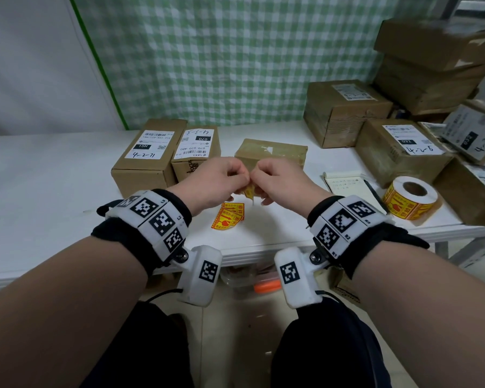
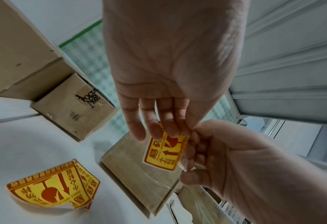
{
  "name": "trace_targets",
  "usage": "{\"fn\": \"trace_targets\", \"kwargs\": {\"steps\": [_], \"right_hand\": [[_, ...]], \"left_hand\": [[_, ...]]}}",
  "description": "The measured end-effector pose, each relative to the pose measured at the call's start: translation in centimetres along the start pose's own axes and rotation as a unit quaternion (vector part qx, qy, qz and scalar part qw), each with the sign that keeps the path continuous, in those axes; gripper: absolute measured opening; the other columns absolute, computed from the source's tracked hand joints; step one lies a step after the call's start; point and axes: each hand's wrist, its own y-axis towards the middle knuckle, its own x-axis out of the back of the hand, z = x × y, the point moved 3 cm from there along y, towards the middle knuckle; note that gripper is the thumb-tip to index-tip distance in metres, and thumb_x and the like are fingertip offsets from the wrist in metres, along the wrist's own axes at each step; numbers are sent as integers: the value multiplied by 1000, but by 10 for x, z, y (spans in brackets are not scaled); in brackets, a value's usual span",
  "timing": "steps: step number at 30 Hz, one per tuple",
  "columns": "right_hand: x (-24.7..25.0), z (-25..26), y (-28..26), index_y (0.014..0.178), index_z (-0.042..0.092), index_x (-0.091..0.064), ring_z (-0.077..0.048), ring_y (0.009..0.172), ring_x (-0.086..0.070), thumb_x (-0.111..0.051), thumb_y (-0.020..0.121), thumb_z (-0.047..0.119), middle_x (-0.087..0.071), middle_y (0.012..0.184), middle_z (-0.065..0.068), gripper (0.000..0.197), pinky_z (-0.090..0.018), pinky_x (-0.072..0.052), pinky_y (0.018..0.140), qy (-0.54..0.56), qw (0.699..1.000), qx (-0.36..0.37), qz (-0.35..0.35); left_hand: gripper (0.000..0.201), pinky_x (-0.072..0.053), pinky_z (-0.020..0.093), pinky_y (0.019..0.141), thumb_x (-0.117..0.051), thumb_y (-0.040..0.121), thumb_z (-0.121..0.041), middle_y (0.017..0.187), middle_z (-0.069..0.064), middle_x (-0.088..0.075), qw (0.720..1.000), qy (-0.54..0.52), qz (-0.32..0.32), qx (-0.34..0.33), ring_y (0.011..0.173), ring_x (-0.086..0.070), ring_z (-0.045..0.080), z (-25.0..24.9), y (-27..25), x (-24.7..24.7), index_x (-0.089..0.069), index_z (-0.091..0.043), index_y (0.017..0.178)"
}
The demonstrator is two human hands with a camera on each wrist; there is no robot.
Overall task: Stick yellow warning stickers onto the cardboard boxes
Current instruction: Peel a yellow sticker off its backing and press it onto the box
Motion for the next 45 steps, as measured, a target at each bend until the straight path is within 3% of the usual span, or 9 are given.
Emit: {"fn": "trace_targets", "kwargs": {"steps": [6,10,18,24,34,39,42,45], "right_hand": [[-2,1,-2,64,10,-50,-15,57,-54,-49,90,9,-56,64,-5,26,-28,-55,62,83,996,-8,17],[-4,-2,-3,64,7,-49,-11,48,-51,-47,91,7,-52,59,-6,28,-22,-53,53,172,984,-20,48],[-1,-5,-3,58,8,-46,-12,48,-49,-38,88,-3,-52,53,-1,33,-24,-54,56,312,947,-52,59],[-3,-6,-3,64,11,-52,-15,52,-46,-49,96,24,-47,59,-5,34,-25,-52,51,242,968,-47,49],[-5,-12,-5,69,10,-47,-11,51,-50,-50,95,16,-45,61,-5,27,-19,-51,56,320,945,-18,58],[-3,-16,-3,69,11,-48,-13,54,-48,-51,95,17,-46,62,-4,27,-19,-51,56,323,945,-29,49],[-2,-19,-2,69,13,-51,-13,56,-47,-53,94,20,-48,60,-2,26,-21,-50,57,317,947,-32,44],[-2,-20,-2,68,14,-51,-12,54,-47,-55,93,21,-48,59,0,26,-21,-49,56,315,948,-36,41]], "left_hand": [[19,-53,22,61,-46,93,-4,76,7,-59,993,-109,26,25,72,-57,14,2,0,-5,-56,-9,78],[22,-55,18,62,-45,91,-2,75,8,-57,979,-195,35,49,69,-57,14,4,0,-6,-54,-11,73],[23,-53,29,77,-42,91,-1,71,7,-53,938,-337,47,61,69,-55,16,7,3,-6,-53,-8,71],[23,-53,18,60,-43,90,-2,73,7,-55,960,-273,32,55,67,-55,14,2,2,-8,-54,-9,71],[20,-55,26,78,-41,89,1,73,9,-52,946,-322,25,41,73,-57,16,1,3,-12,-52,-5,73],[19,-57,24,73,-45,90,-2,71,7,-57,940,-338,21,40,71,-60,16,1,3,-13,-55,-5,74],[15,-53,18,62,-52,92,-11,66,1,-61,944,-325,19,44,64,-63,9,1,2,-14,-57,-5,78],[16,-51,13,62,-55,91,-15,65,-1,-65,950,-309,30,40,62,-64,4,3,1,-16,-58,-5,78]]}}
